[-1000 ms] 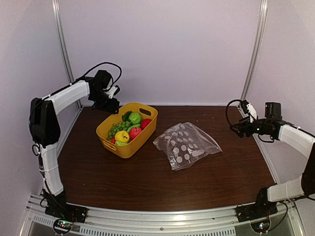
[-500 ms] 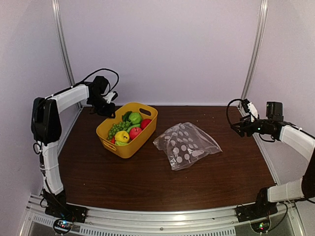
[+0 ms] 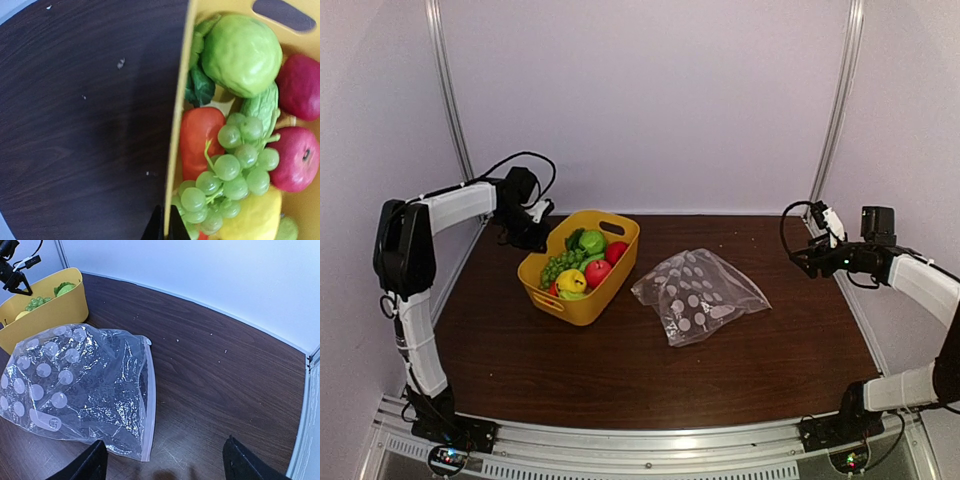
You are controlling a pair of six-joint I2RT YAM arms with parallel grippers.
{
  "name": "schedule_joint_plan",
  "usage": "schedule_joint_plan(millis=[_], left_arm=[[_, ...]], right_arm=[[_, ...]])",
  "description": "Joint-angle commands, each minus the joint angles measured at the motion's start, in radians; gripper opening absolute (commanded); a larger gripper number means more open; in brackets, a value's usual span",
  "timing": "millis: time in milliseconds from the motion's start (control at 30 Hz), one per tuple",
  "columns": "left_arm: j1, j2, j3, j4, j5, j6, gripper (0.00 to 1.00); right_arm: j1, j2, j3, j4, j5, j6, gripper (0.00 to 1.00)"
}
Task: Place the food in the zip-top bag and seal the zipper
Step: Adjust the bin at the corner of the board.
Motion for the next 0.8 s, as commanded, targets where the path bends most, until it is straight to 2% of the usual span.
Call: schedule_joint_plan(millis=[0,133,333,367,400,500,633,767], left_arm=[[-0.029,-0.208,-0.19,0.012,0.045,-0.126,0.0],[-0.073,-0.368,-0.383,0.103,0.081,-0.238,0.0],[-0.109,-0.482,-0.507,0.167,0.073,-0.273,0.0],[-0.109,-0.48,-0.507,0.167,0.066,-0.273,0.08],[-0.109,-0.473,-0.498,0.148,0.056,-0.276,0.24],[-0.109,-0.458,-0.447,0.103,0.033,-0.287,0.42],[-0.109,-0.511,-0.399,0.089,-0.034,-0.292,0.55],[-0.112,-0.569,-0.37,0.115,-0.023,-0.281,0.58]], right_arm=[[0.009,0.038,0.062,-0.06,0.019,-0.005,0.79],[0.012,0.12,0.108,-0.106,0.033,-0.014,0.75],[0.067,0.312,0.206,-0.218,0.004,-0.011,0.72],[0.085,0.347,0.231,-0.251,0.006,-0.019,0.7],[0.104,0.383,0.256,-0.281,0.004,-0.025,0.69],[0.159,0.474,0.322,-0.337,-0.001,-0.017,0.67],[0.183,0.578,0.424,-0.404,0.017,-0.024,0.66],[0.182,0.68,0.524,-0.468,0.032,-0.051,0.64]])
